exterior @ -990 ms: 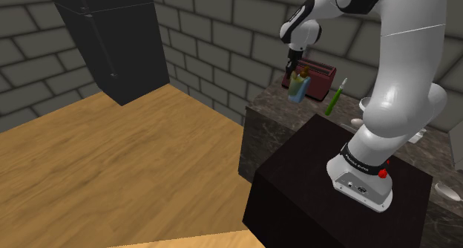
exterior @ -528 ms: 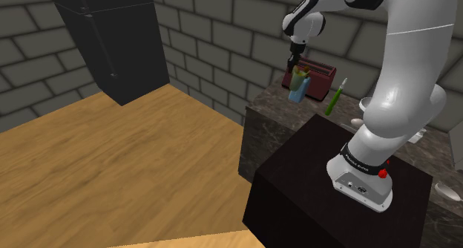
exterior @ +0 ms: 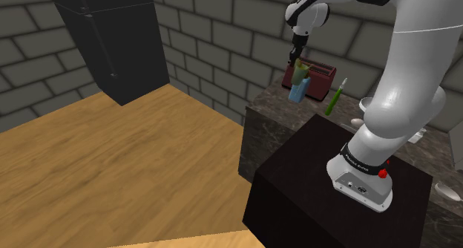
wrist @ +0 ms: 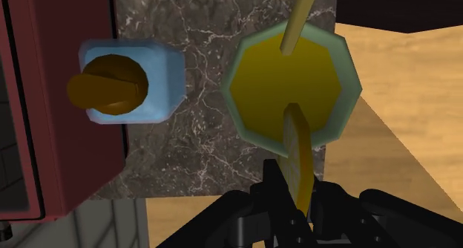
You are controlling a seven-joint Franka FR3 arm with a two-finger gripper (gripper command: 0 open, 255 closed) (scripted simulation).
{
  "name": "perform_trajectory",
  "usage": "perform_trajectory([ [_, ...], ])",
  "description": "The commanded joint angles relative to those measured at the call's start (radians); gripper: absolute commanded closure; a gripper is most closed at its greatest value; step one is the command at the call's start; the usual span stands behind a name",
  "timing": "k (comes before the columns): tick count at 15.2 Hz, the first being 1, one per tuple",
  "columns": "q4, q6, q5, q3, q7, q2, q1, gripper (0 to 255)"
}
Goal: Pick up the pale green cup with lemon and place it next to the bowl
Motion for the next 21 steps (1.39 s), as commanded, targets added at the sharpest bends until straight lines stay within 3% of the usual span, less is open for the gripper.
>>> perform_trajectory([
  [1,0.015,-0.024,-0.007,-0.004,0.004,-0.01,0.001,255],
  [3,0.02,-0.039,-0.013,-0.006,0.008,-0.02,0.002,255],
  [9,-0.146,0.016,-0.055,-0.06,-0.083,-0.137,-0.041,255],
  [21,-0.352,0.076,-0.149,-0.188,-0.29,-0.298,-0.166,255],
])
